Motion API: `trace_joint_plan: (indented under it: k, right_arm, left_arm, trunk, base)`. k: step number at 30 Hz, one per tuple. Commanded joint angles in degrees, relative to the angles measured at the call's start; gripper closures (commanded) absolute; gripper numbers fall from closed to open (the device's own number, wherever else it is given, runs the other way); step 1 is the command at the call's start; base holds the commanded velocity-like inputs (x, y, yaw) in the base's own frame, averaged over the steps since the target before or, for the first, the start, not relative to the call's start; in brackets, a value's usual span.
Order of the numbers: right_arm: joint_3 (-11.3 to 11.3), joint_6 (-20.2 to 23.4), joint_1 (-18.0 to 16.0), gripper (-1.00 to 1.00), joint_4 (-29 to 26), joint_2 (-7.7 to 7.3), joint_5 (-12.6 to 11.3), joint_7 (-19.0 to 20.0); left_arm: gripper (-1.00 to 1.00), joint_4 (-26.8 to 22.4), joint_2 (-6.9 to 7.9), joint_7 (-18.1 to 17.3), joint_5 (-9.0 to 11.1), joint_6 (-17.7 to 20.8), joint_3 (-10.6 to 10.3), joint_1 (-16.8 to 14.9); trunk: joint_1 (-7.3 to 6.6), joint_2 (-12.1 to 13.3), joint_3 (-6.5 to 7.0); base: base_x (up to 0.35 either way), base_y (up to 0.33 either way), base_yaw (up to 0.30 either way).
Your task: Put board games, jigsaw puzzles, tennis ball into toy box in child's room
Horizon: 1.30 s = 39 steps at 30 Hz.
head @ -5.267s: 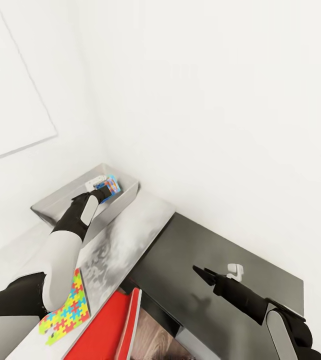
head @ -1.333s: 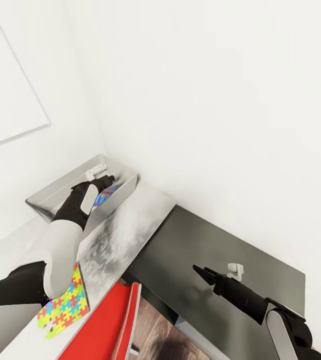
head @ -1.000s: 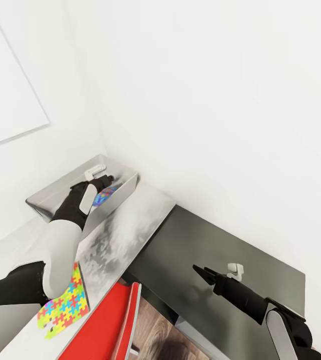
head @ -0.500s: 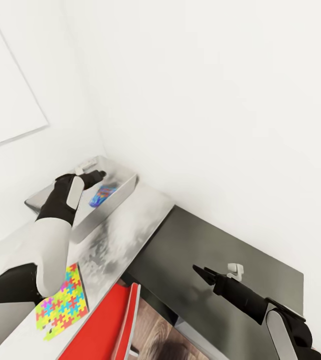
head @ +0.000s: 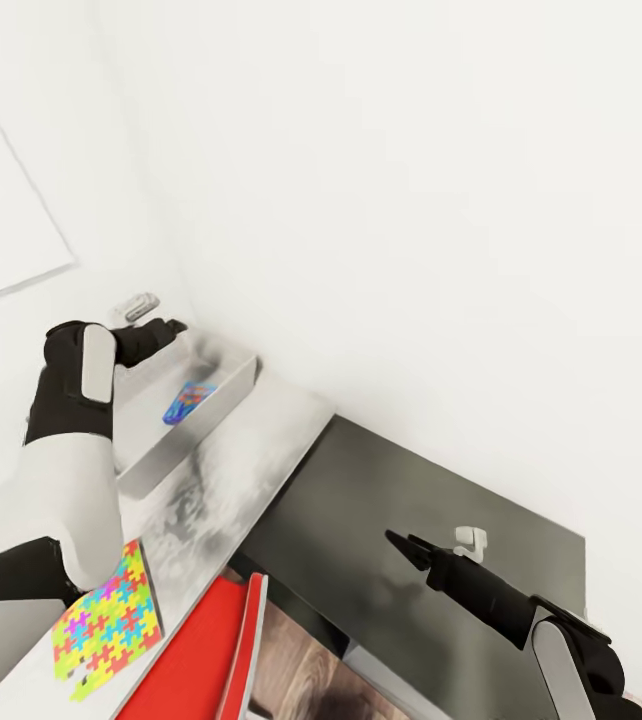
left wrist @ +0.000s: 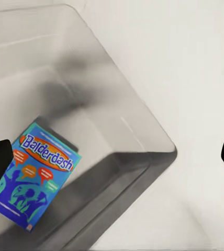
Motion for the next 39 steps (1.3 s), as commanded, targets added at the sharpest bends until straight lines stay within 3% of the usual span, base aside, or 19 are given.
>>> trace_joint_plan:
  k: [1,5,11,14,17,18,22,27,34,35,39]
  right_arm:
    - [-0.06,0.35,-0.05,-1.0,-0.03,0.01,-0.2,0.07]
    - [-0.06,0.35,-0.05,-1.0,-0.03,0.01,-0.21,0.08]
    - [-0.1,0.38,-0.05,-1.0,0.0,0.0,-0.21,0.08]
    - [-0.09,0.41,-0.05,-1.0,-0.01,0.0,-0.21,0.08]
    - [-0.11,0.43,-0.05,-1.0,-0.03,0.01,-0.21,0.08]
    - [-0.11,0.43,-0.05,-1.0,-0.03,0.01,-0.21,0.08]
    - [-0.11,0.43,-0.05,-1.0,-0.03,0.01,-0.21,0.08]
    - [-0.12,0.44,-0.05,-1.0,-0.02,0.01,-0.21,0.08]
    - [-0.1,0.39,-0.05,-1.0,0.0,0.01,-0.21,0.08]
    - [-0.11,0.4,-0.05,-1.0,-0.02,0.01,-0.21,0.08]
    - [-0.08,0.39,-0.05,-1.0,0.0,0.01,-0.21,0.08]
  left_arm:
    - [-1.0,-1.27,0.04,0.47,0.69,1.39,0.11,0.01]
    - [-1.0,-7.11,0.6,-0.64,0.9,6.38,0.28,0.33]
    - [-1.0,-13.62,2.14,-5.79,1.62,8.69,0.31,2.21]
    - [-1.0,-15.85,3.65,-8.7,1.92,8.86,0.28,3.5]
    - [-1.0,-17.4,6.4,-12.23,2.27,8.86,0.27,5.53]
    - [-1.0,-17.4,6.4,-12.23,2.27,8.86,0.27,5.53]
    - [-1.0,-18.04,9.45,-16.16,3.37,8.86,0.28,7.71]
    - [-1.0,-18.33,14.06,-22.68,6.78,8.86,0.38,10.81]
    - [-1.0,-18.45,22.61,-33.42,13.36,8.86,0.29,15.45]
    - [-1.0,-18.46,24.9,-36.21,14.74,8.86,0.28,17.05]
    - [-1.0,-18.42,28.76,-41.15,16.15,8.86,0.4,20.62]
  trunk:
    - [0.04,-0.09,-0.01]
    - [0.04,-0.09,0.32]
    - [0.04,-0.09,0.83]
    - [0.04,-0.09,1.08]
    - [0.04,-0.09,1.33]
    - [0.04,-0.09,1.42]
    - [0.04,-0.09,1.76]
    - [0.04,-0.09,2.18]
    - [0.04,-0.09,2.77]
    - [0.04,-0.09,2.85]
    - [0.04,-0.09,3.19]
  base:
    - [0.0,0.0,-0.135]
    - [0.0,0.0,-0.137]
    - [0.0,0.0,-0.138]
    - [0.0,0.0,-0.139]
    - [0.0,0.0,-0.139]
    - [0.0,0.0,-0.139]
    - [0.0,0.0,-0.139]
    - [0.0,0.0,-0.139]
    - [0.0,0.0,-0.139]
    - [0.0,0.0,-0.139]
    - [0.0,0.0,-0.139]
